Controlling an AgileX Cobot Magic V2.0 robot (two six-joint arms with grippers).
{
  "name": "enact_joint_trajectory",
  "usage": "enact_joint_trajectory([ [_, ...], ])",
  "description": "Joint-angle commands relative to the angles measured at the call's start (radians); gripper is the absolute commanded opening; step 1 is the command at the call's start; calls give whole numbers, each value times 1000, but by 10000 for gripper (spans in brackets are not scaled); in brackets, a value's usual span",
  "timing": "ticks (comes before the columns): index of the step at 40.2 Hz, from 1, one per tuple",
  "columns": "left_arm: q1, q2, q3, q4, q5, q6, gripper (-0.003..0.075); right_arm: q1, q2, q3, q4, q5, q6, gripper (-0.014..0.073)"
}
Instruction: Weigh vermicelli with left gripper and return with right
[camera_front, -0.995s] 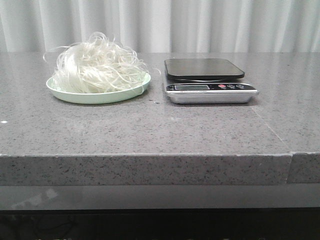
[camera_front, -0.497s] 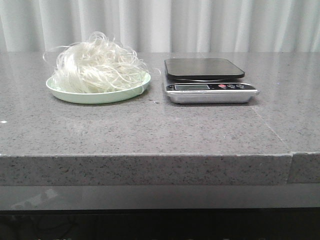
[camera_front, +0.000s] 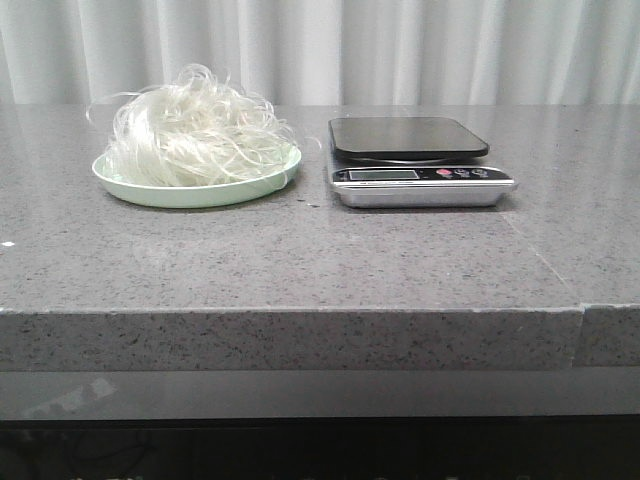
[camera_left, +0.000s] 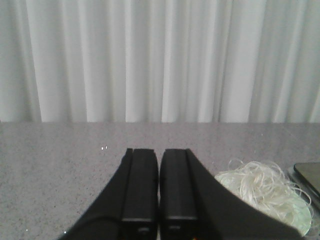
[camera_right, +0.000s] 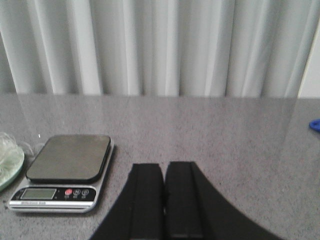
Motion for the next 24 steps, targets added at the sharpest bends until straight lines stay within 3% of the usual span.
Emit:
enact_joint_trajectory([
  [1, -6, 72, -43, 0, -32, -7, 155, -3, 78, -48, 0, -19, -7, 159],
  [24, -6, 252, -43, -10, 87, -7, 155, -3, 315, -34, 0, 39, -7, 159],
])
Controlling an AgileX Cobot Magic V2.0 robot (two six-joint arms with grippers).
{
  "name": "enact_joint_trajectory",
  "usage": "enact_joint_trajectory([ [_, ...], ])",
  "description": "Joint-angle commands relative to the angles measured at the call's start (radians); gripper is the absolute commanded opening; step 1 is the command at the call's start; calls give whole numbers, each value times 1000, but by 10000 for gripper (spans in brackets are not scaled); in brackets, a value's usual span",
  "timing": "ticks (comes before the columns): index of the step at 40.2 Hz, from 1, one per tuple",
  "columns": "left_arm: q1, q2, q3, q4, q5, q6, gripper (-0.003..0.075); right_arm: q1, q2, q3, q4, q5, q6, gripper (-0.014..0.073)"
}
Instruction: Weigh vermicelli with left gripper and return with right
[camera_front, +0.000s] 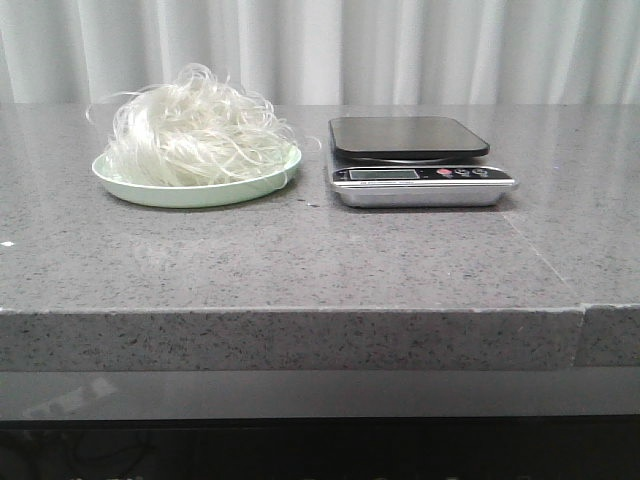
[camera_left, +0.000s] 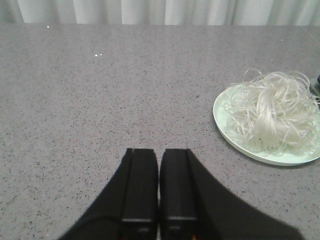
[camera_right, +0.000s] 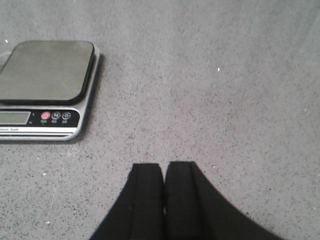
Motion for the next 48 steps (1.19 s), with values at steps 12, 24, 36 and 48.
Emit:
enact_joint_trajectory([
  [12, -6, 79, -33, -8, -44, -7, 325, -3, 59, -25, 0, -36, -7, 377],
  [24, -55, 149, -35, -96, -82, 87, 511, -3, 59, -25, 0, -34, -7, 545],
  [36, -238, 392, -136, -160, -113, 125, 511, -3, 59, -25, 0, -34, -7, 545],
  [48, -313, 674, -292, -160, -162, 125, 511, -3, 59, -25, 0, -34, -7, 545],
])
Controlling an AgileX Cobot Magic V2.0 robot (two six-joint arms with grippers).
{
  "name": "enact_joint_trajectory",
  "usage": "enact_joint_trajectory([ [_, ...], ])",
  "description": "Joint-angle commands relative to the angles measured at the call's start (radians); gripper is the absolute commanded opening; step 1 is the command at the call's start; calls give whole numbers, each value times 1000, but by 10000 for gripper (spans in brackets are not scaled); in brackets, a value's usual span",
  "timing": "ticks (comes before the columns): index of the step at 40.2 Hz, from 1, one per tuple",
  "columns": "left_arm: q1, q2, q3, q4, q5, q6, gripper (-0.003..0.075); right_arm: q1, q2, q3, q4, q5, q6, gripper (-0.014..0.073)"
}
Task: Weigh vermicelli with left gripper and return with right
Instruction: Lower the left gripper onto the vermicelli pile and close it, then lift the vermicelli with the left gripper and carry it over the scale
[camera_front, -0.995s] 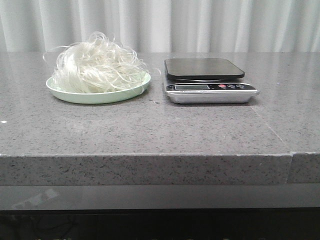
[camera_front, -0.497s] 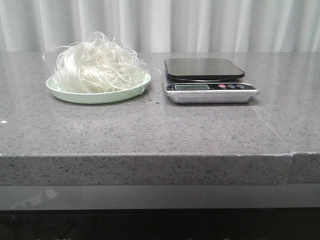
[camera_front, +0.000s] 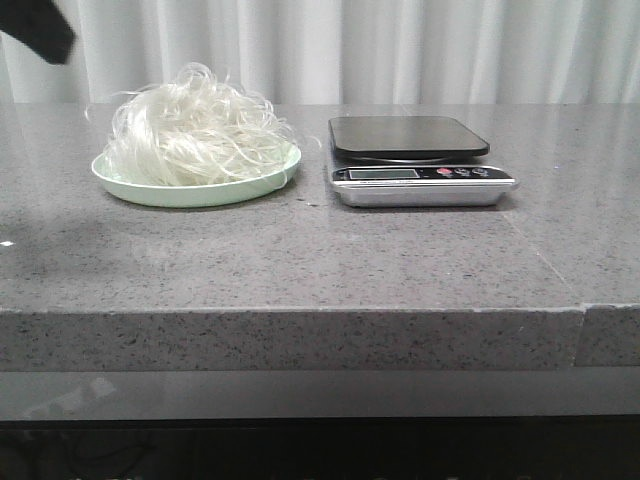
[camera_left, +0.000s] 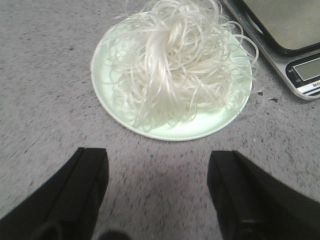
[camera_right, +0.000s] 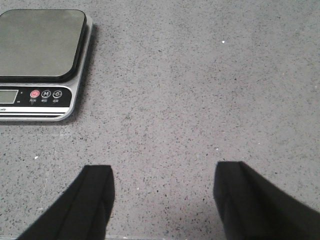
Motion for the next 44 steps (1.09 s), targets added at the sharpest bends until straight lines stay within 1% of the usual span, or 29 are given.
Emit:
enact_joint_trajectory([
  [1, -13, 78, -84, -19, -83, -2, 511, -3, 5, -27, 0, -58, -7, 545],
  [8, -13, 221, -185, -21, -93, -2, 511, -3, 5, -27, 0, -58, -7, 545],
  [16, -13, 340, -280, -25, -99, -2, 511, -3, 5, -27, 0, -58, -7, 545],
  [28, -13, 429, -305, -25, -144, -2, 505, -3, 5, -27, 0, -58, -7, 545],
  [30, -13, 437, -305, -25, -144, -2, 485, -3, 5, -27, 0, -58, -7, 545],
  [33, -13, 441, -305, -25, -144, -2, 426, -3, 5, -27, 0, -58, -7, 545],
  [38, -13, 441, -305, -35, -133, -2, 293, -3, 5, -27, 0, -58, -7, 545],
  [44, -13, 441, -305, -44, -131, -2, 161, -3, 5, -27, 0, -58, -7, 545],
])
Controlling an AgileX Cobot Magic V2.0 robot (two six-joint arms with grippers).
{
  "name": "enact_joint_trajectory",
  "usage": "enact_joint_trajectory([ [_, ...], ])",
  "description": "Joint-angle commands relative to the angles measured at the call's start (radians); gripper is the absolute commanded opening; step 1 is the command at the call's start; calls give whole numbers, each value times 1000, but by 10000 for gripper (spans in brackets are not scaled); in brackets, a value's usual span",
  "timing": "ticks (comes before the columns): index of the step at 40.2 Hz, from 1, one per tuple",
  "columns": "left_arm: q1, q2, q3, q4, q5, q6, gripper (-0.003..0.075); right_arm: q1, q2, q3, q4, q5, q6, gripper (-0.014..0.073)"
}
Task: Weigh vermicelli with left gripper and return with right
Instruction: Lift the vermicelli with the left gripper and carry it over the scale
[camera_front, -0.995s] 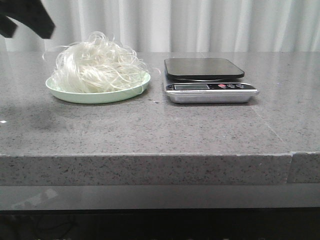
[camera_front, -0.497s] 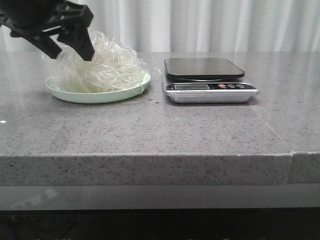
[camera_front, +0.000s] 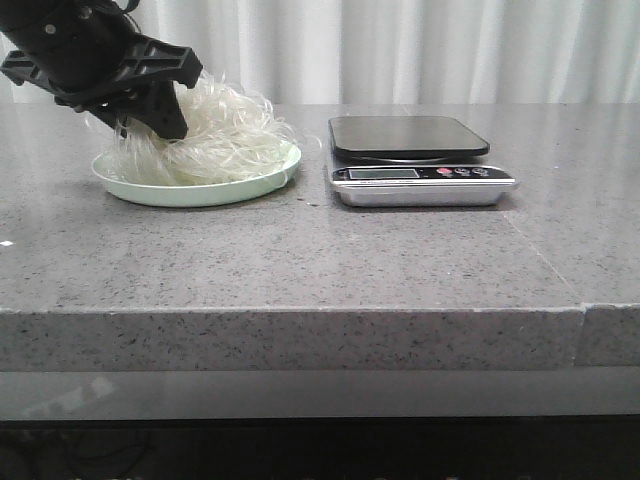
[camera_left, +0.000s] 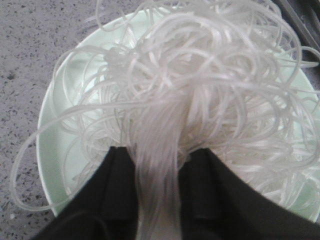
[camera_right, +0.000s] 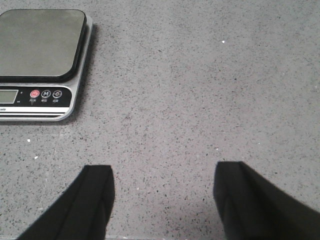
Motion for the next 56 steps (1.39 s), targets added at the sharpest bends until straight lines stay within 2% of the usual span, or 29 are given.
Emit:
enact_joint_trajectory([
  [1, -8, -38, -32, -19, -47, -2, 147, -3, 5, -27, 0, -58, -7, 545],
  [13, -8, -131, -60, -53, -41, -2, 156, -3, 5, -27, 0, -58, -7, 545],
  [20, -23, -191, -143, -64, -40, -2, 156, -3, 5, -27, 0, -58, -7, 545],
  [27, -90, -186, -278, -64, -27, 14, 156, -3, 5, -27, 0, -58, -7, 545],
  [43, -253, 58, -653, -64, -25, 17, 156, -3, 5, -27, 0, -58, -7, 545],
  [50, -280, 184, -734, -64, -27, 17, 156, -3, 5, -27, 0, -58, -7, 545],
  [56, -280, 261, -739, -69, -15, 17, 157, -3, 5, -27, 0, -58, -7, 545],
])
